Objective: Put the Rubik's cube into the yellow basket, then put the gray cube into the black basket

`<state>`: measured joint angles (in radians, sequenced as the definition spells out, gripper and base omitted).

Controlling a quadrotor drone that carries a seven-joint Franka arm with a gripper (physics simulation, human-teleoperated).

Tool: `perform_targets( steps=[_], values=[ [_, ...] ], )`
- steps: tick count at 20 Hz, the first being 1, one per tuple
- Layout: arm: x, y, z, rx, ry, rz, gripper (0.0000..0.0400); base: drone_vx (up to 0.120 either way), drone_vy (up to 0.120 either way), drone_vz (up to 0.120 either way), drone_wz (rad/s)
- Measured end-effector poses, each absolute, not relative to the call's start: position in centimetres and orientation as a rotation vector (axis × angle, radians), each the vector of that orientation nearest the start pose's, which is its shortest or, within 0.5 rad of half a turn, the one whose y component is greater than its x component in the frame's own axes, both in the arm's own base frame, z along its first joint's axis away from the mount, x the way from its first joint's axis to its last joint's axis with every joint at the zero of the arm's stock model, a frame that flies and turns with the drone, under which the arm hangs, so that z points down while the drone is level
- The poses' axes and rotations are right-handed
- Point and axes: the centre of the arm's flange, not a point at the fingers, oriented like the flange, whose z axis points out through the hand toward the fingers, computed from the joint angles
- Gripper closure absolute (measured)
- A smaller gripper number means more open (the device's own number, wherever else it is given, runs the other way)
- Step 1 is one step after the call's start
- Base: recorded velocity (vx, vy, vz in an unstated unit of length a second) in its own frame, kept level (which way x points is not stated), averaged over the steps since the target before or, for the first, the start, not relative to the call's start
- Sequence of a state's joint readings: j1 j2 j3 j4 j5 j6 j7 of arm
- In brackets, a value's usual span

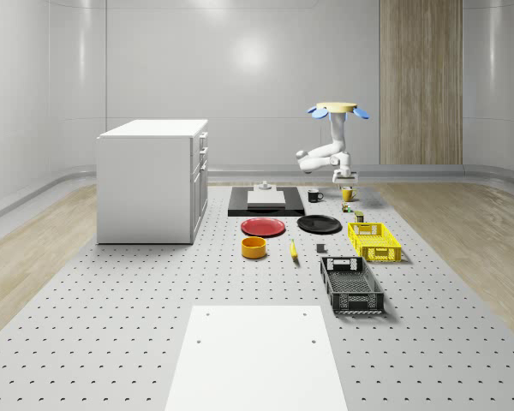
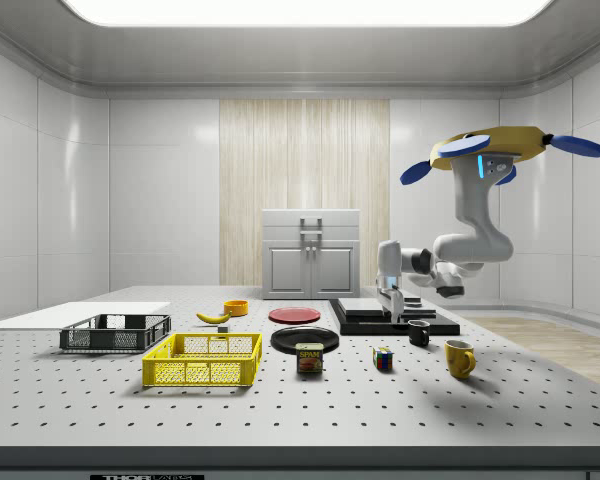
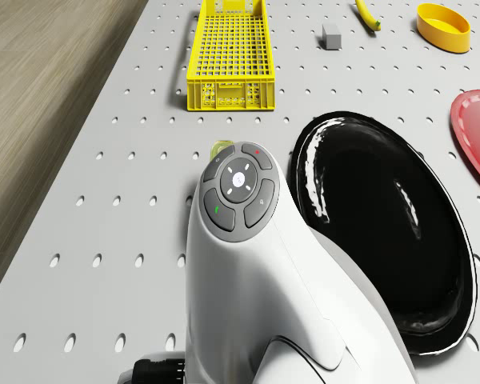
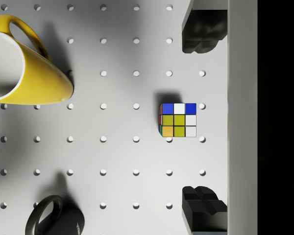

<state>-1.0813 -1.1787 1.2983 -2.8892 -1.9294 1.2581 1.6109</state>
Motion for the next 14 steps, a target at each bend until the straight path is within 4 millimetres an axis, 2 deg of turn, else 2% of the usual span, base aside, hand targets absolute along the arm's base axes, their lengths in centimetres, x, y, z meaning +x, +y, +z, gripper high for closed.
perform_targets(
  steps=[7,11,13,14],
  values=[
    [30.68,-0.01,49.07,0.001,-0.002,0.784,0.0,0.0,0.0,-0.12,0.0],
    [30.68,-0.01,49.07,0.001,-0.002,0.785,0.0,0.11,0.0,-0.12,0.0],
    [30.68,-0.01,49.07,0.001,-0.002,0.785,0.0,0.0,0.0,-0.12,0.0],
    [30.68,-0.01,49.07,0.001,-0.002,0.785,0.0,0.0,0.0,0.0,0.0]
  ],
)
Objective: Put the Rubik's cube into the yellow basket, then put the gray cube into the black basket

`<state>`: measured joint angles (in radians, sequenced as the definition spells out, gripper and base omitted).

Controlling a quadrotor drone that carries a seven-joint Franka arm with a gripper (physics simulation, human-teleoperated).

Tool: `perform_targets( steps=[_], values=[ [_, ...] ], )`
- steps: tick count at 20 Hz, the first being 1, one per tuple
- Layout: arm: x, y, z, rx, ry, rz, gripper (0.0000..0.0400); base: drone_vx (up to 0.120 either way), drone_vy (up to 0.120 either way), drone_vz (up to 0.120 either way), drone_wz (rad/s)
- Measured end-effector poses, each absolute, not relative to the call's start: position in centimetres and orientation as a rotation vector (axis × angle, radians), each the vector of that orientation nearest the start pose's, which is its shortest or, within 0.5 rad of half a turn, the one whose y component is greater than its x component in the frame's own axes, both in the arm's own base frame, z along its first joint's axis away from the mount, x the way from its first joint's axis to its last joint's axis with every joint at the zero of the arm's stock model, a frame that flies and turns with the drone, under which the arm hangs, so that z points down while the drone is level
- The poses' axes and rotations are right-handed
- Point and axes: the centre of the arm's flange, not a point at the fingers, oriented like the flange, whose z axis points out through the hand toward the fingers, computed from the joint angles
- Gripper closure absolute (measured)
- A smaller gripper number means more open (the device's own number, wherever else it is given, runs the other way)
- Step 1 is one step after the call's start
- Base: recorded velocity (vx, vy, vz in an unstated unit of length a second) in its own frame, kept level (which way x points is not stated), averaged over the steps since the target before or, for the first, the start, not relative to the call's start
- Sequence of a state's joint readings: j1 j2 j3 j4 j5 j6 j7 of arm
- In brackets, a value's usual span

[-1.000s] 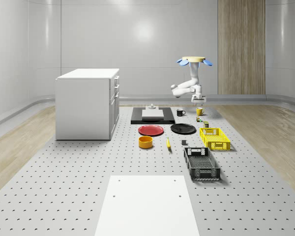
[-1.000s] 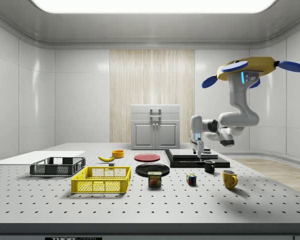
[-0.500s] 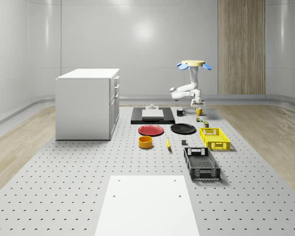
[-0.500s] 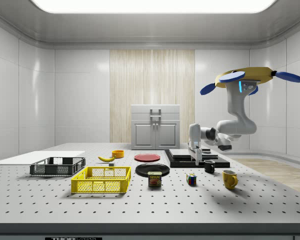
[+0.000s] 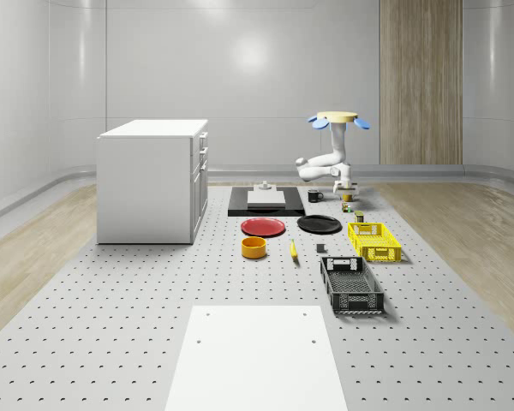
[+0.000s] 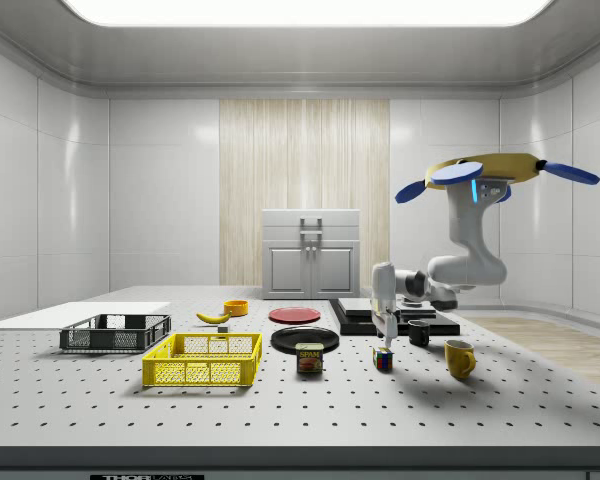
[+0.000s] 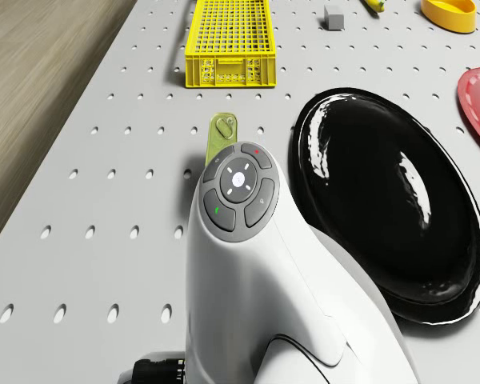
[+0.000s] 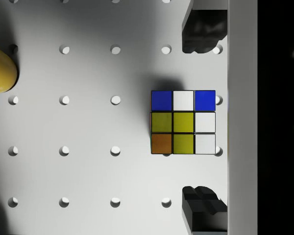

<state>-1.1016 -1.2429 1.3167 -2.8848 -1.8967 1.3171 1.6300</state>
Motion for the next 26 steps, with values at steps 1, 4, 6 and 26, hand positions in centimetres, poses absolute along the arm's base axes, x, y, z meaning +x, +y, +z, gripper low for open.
perform_targets(
  steps=[1,4,6,26],
  values=[
    [30.7,0.0,49.1,0.001,-0.002,0.785,0.0,0.0,0.0,0.0,0.0],
    [30.7,0.0,49.1,0.001,-0.002,0.785,0.0,0.0,0.0,-0.053,0.0],
    [30.7,0.0,49.1,0.001,-0.002,0.785,0.0,0.0,0.0,0.0,0.0],
    [31.1,0.7,52.8,0.001,-0.002,0.785,0.0,0.0,0.0,0.0,0.0]
  ],
)
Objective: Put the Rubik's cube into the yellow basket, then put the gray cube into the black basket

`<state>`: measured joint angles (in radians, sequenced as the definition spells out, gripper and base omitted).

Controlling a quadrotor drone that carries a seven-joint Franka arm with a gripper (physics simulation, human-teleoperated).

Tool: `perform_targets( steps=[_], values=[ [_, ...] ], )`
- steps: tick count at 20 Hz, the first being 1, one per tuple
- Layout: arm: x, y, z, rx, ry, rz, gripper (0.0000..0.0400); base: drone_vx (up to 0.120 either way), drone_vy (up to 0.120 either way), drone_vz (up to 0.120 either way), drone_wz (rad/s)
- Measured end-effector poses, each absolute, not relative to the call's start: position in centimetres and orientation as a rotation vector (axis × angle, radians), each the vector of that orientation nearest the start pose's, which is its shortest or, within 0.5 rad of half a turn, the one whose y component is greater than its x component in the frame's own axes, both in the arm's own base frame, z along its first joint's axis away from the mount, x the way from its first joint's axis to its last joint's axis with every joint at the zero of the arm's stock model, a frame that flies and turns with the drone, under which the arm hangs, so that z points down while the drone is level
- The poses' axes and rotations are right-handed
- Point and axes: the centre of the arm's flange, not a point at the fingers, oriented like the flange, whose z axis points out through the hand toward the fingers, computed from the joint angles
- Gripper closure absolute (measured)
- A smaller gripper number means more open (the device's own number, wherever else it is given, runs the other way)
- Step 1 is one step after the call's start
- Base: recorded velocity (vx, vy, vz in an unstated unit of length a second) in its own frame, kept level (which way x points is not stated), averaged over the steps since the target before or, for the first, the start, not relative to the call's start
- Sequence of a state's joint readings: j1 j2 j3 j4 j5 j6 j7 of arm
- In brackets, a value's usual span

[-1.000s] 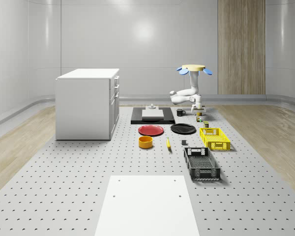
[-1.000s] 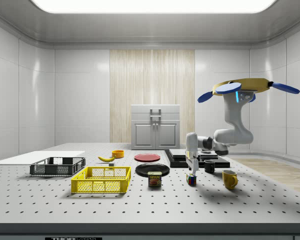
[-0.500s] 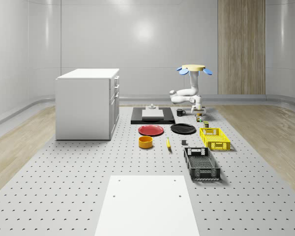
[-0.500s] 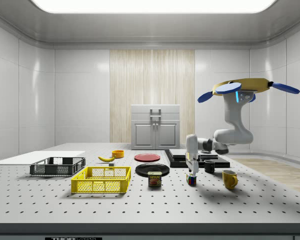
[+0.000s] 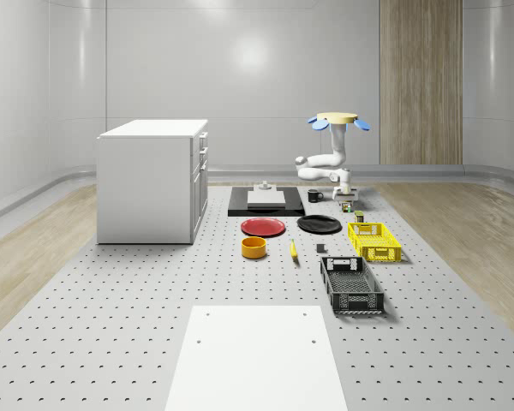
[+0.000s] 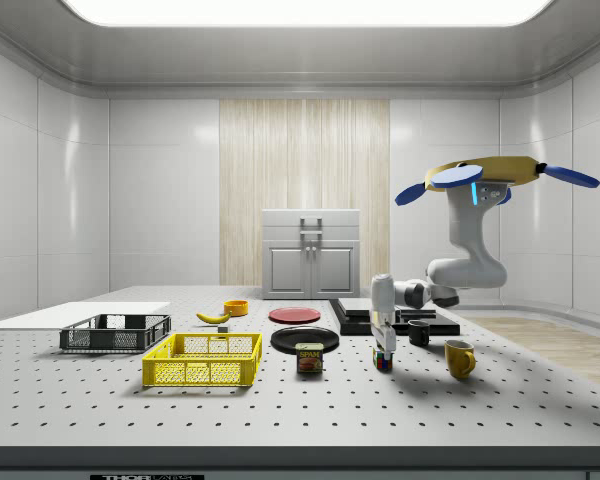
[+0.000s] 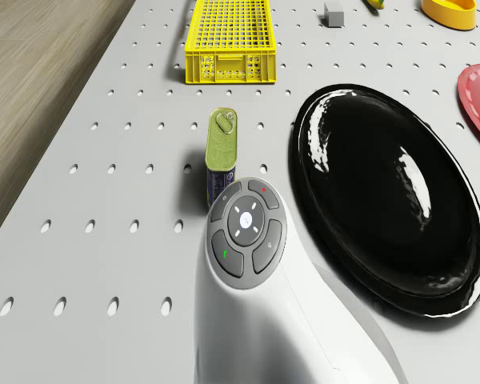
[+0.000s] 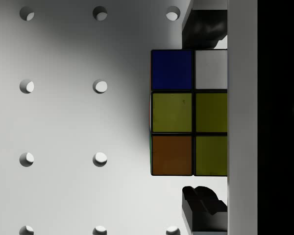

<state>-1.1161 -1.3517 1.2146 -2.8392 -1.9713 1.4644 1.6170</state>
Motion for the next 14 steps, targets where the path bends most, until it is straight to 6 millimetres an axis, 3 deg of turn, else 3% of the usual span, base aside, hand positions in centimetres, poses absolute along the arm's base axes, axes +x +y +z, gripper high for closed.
perform_targets(
  steps=[14],
  values=[
    [32.23,0.79,53.58,0.001,-0.002,0.785,0.0,0.0,0.0,0.0,0.0]
  ],
)
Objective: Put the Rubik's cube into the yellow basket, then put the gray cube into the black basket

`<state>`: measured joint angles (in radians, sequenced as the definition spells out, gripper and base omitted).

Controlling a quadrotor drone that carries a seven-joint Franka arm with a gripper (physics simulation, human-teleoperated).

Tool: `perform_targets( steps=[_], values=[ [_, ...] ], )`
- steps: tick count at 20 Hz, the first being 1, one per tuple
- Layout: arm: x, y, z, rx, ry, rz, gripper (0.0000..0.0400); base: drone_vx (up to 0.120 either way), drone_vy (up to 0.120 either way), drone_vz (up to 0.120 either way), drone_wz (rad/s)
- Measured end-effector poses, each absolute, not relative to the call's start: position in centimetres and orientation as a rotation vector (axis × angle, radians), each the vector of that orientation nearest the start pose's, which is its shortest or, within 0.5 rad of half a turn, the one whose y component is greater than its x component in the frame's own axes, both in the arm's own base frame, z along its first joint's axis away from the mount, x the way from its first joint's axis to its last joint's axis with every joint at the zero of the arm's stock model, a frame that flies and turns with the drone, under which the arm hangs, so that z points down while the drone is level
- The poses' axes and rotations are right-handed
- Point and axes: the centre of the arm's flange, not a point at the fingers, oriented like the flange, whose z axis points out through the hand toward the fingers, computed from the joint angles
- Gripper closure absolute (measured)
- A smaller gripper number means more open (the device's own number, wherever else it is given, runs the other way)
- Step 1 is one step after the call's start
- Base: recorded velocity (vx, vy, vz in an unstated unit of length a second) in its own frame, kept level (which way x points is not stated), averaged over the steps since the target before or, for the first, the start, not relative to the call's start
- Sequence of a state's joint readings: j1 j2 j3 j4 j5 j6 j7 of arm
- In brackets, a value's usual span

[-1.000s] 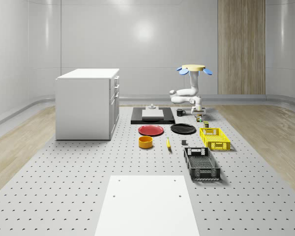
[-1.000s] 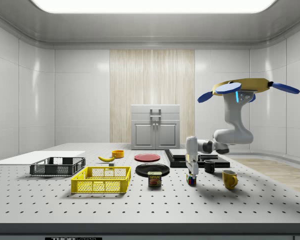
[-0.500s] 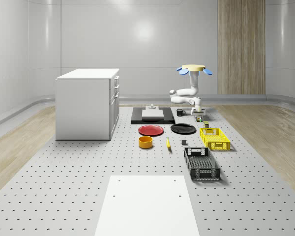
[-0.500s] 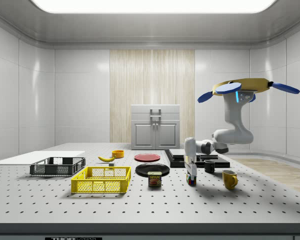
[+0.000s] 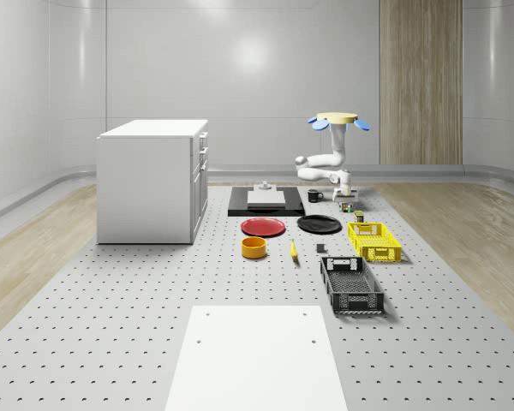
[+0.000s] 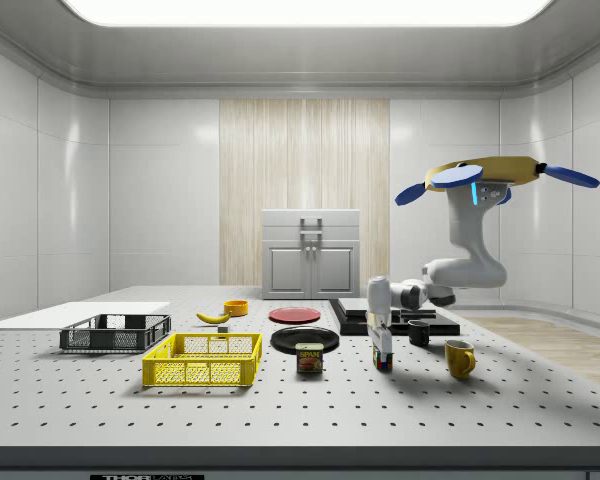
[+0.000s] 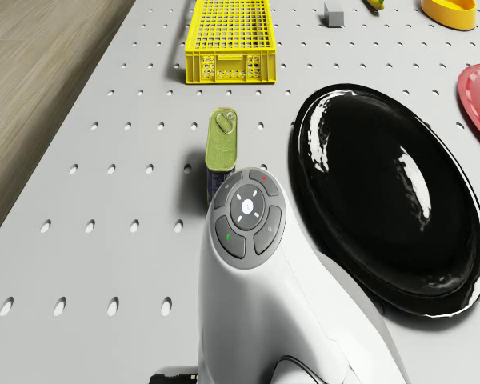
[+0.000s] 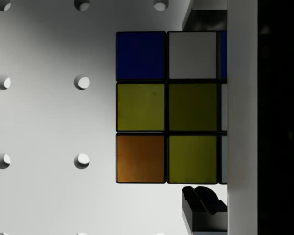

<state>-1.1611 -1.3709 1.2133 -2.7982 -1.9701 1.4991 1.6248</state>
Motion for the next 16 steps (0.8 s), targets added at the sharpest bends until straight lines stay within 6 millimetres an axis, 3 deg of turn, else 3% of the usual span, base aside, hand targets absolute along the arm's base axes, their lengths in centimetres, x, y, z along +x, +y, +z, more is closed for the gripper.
perform_targets(
  steps=[3,6,16],
  values=[
    [32.25,0.79,53.63,0.001,-0.002,0.785,0.0064,0.0,0.0,0.0,0.0],
    [32.27,0.8,53.65,-0.001,0.0,0.791,0.0094,0.0,0.0,0.0,0.0],
    [32.28,0.82,53.68,-0.001,0.0,0.778,0.0109,0.0,0.0,0.0,0.0]
  ],
)
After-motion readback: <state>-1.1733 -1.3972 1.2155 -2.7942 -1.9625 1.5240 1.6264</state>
